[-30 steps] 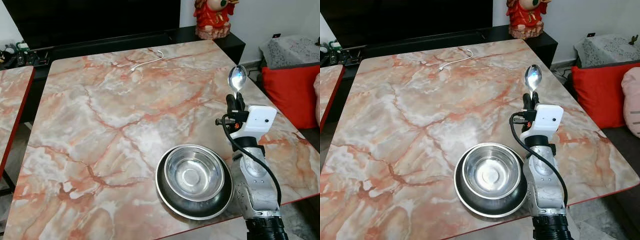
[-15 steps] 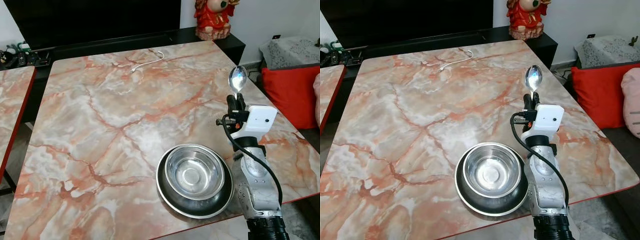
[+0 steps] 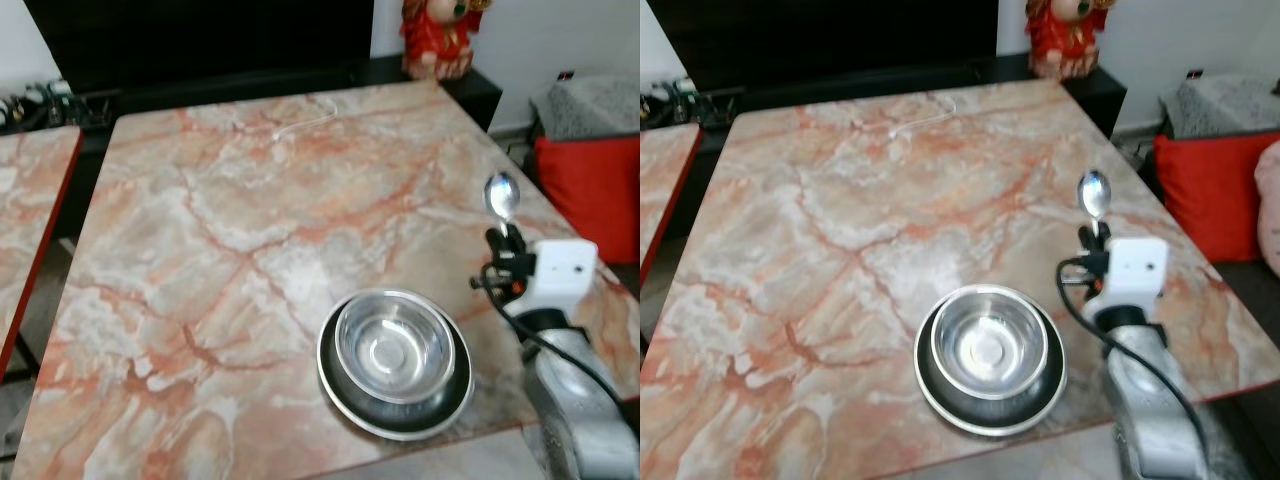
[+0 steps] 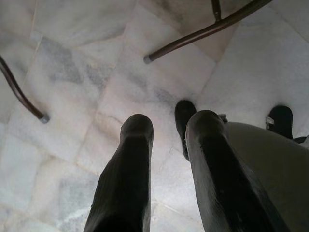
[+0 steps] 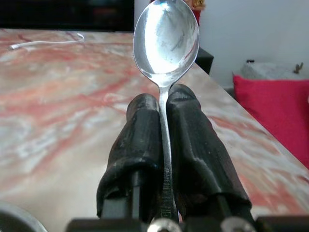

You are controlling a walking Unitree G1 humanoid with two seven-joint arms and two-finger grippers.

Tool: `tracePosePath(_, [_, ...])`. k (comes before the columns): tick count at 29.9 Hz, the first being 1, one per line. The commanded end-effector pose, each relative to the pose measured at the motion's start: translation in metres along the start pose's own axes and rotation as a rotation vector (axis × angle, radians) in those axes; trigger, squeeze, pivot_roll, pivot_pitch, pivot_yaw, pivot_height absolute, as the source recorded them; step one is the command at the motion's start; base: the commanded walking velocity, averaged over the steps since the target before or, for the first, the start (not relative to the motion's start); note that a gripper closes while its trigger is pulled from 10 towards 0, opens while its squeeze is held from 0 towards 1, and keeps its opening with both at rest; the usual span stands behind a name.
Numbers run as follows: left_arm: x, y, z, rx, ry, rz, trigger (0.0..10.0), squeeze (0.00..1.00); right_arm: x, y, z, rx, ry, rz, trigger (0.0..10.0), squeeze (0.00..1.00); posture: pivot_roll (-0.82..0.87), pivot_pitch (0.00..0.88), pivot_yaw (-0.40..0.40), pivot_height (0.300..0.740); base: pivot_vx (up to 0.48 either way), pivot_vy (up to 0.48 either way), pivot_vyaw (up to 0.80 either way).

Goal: Setting the table

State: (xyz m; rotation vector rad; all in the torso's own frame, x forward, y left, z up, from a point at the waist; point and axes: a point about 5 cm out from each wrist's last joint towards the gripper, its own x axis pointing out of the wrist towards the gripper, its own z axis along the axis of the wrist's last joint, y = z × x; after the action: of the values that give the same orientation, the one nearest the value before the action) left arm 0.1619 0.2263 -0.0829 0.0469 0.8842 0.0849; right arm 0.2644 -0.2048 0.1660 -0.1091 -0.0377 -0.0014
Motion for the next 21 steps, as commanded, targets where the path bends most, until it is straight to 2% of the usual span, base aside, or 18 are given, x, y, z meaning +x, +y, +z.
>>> tracePosePath(1, [-0.003, 0.002, -0.011, 0.025, 0.045, -0.004, 10.0, 0.0, -0.007, -0.007, -0.004, -0.002, 0.083, 0.042, 10.0, 0.0, -0.15, 0.122, 0.035, 0.74, 0.0, 0.0, 0.0])
tracePosePath(3, [-0.003, 0.002, -0.011, 0.028, 0.045, -0.007, 10.0, 0.0, -0.01, -0.015, -0.016, -0.006, 0.169, 0.029, 10.0, 0.0, -0.15, 0.121, 0.036, 0.74, 0.0, 0.0, 0.0])
tracePosePath(5, [-0.003, 0.002, -0.012, 0.029, 0.044, -0.008, 10.0, 0.0, -0.009, -0.011, -0.025, 0.044, 0.226, 0.086, 10.0, 0.0, -0.14, 0.121, 0.036, 0.74, 0.0, 0.0, 0.0])
tracePosePath(8, [-0.003, 0.003, -0.011, 0.027, 0.04, -0.008, 10.0, 0.0, -0.007, -0.003, -0.029, 0.084, 0.252, 0.151, 10.0, 0.0, -0.13, 0.12, 0.033, 0.74, 0.0, 0.0, 0.0])
tracePosePath(10, [-0.002, 0.003, -0.007, 0.025, 0.035, -0.007, 10.0, 0.0, -0.004, -0.003, -0.03, 0.058, 0.26, 0.155, 10.0, 0.0, -0.13, 0.121, 0.032, 0.74, 0.0, 0.0, 0.0])
tracePosePath(13, [-0.001, 0.003, -0.004, 0.023, 0.03, -0.005, 10.0, 0.0, 0.002, -0.007, -0.039, 0.1, 0.31, 0.141, 10.0, 0.0, -0.13, 0.122, 0.032, 0.74, 0.0, 0.0, 0.0])
tracePosePath(17, [0.0, 0.002, -0.003, 0.022, 0.028, -0.006, 10.0, 0.0, -0.002, -0.004, -0.053, 0.074, 0.379, 0.175, 10.0, 0.0, -0.12, 0.124, 0.032, 0.74, 0.0, 0.0, 0.0])
tracePosePath(21, [0.001, -0.001, -0.001, 0.023, 0.023, -0.007, 10.0, 0.0, -0.003, -0.007, -0.057, 0.076, 0.396, 0.134, 10.0, 0.0, -0.13, 0.124, 0.039, 0.74, 0.0, 0.0, 0.0])
